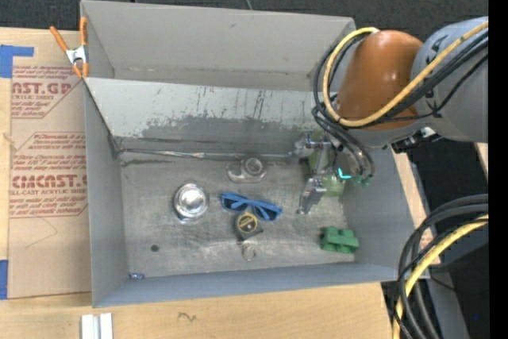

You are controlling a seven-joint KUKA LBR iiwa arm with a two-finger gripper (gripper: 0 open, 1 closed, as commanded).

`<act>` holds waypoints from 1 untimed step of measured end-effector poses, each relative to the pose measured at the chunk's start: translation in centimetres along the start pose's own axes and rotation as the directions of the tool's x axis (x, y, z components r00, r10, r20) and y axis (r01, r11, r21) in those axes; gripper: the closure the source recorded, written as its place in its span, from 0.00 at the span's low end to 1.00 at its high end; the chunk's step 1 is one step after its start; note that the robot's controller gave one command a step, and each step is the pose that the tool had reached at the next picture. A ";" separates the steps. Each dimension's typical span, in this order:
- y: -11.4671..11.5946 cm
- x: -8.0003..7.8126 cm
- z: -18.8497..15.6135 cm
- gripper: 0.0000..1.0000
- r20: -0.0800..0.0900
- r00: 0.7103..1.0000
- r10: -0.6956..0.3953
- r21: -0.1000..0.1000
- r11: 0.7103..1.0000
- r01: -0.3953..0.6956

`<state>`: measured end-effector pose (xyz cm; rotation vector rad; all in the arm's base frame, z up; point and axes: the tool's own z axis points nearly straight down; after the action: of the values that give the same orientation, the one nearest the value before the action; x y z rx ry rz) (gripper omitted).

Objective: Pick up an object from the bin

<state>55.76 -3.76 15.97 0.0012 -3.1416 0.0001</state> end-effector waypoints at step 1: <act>6.1 2.7 8.7 0.00 0.007 0.944 -0.329 0.003 0.944 0.329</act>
Offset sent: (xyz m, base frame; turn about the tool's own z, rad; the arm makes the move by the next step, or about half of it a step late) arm -0.0296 0.0609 -0.0897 -0.3362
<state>53.07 2.33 7.29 0.5265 -3.1047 0.0024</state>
